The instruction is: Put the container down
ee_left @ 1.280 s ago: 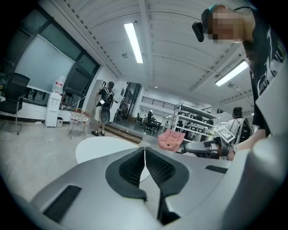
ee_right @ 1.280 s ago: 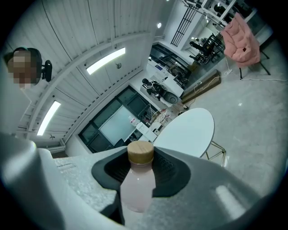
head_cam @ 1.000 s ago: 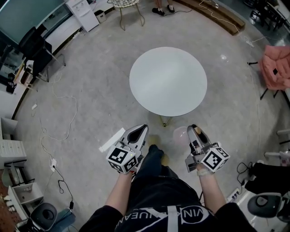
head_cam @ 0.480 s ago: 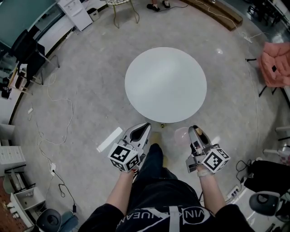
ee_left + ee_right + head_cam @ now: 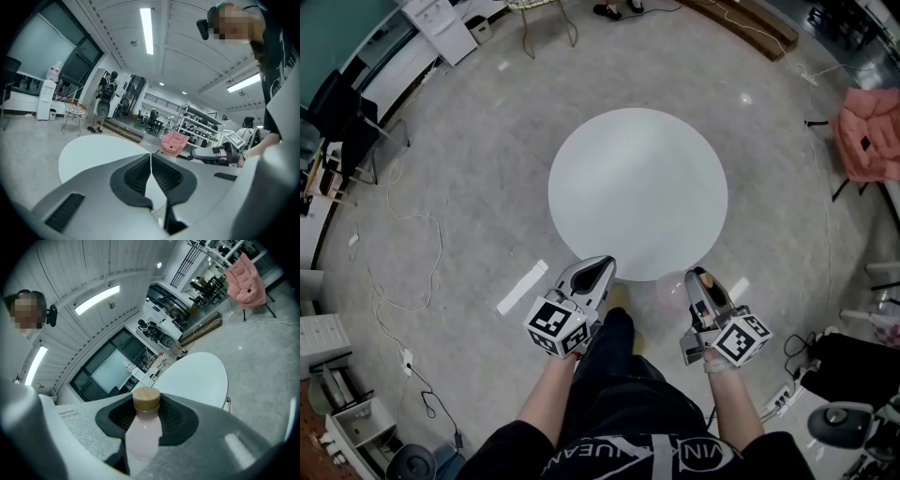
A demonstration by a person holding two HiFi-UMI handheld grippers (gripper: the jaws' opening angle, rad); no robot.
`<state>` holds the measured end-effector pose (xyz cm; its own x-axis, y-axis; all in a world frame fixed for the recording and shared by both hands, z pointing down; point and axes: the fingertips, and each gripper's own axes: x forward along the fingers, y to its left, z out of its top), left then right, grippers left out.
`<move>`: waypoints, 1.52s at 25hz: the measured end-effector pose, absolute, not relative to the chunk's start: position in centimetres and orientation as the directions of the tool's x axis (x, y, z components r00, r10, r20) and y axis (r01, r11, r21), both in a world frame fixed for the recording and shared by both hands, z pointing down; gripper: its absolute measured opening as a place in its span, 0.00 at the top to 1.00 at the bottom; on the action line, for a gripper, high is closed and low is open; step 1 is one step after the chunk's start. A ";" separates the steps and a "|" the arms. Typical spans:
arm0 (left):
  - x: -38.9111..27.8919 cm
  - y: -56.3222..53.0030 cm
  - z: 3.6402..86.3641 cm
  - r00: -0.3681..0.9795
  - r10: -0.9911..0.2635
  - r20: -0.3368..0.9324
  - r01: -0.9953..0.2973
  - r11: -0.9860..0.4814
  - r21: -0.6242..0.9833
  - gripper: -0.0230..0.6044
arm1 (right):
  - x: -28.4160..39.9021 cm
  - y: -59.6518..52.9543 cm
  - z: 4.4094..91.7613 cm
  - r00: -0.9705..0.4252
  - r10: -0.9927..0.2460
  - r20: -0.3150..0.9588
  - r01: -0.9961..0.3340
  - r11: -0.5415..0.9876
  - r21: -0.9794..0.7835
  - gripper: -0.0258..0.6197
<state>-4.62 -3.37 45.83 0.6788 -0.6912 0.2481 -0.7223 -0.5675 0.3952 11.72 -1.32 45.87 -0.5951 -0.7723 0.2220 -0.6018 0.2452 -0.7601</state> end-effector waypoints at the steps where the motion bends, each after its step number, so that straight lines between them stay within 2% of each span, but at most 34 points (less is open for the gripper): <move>1: -4.7 -4.0 46.1 0.681 -0.689 0.249 -0.720 -0.567 0.401 0.94 | 11.6 -1.9 46.1 -0.595 -0.771 0.228 -0.605 0.244 -0.758 0.76; 15: -3.5 -10.0 49.9 0.742 -0.602 0.294 -0.668 -0.634 0.389 0.94 | 10.0 -8.0 49.6 -0.586 -0.752 0.301 -0.672 0.244 -0.699 0.76; 18: -4.0 -11.1 50.3 0.753 -0.597 0.277 -0.651 -0.618 0.441 0.94 | 9.1 -9.6 50.2 -0.586 -0.747 0.313 -0.692 0.261 -0.673 0.76; 26: -5.1 -14.5 50.4 0.752 -0.607 0.257 -0.650 -0.621 0.437 0.94 | 6.1 -13.5 50.9 -0.614 -0.720 0.322 -0.741 0.387 -0.548 0.76; 38: -4.5 -14.8 53.2 0.736 -0.588 0.336 -0.676 -0.602 0.426 0.94 | 3.4 -15.6 52.9 -0.677 -0.615 0.404 -0.731 0.625 -0.273 0.76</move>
<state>-4.51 -14.78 53.20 0.7356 -0.5881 0.3363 -0.6757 -0.6015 0.4261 3.39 -15.62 52.88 -0.6770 -0.6152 0.4039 -0.7311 0.6254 -0.2729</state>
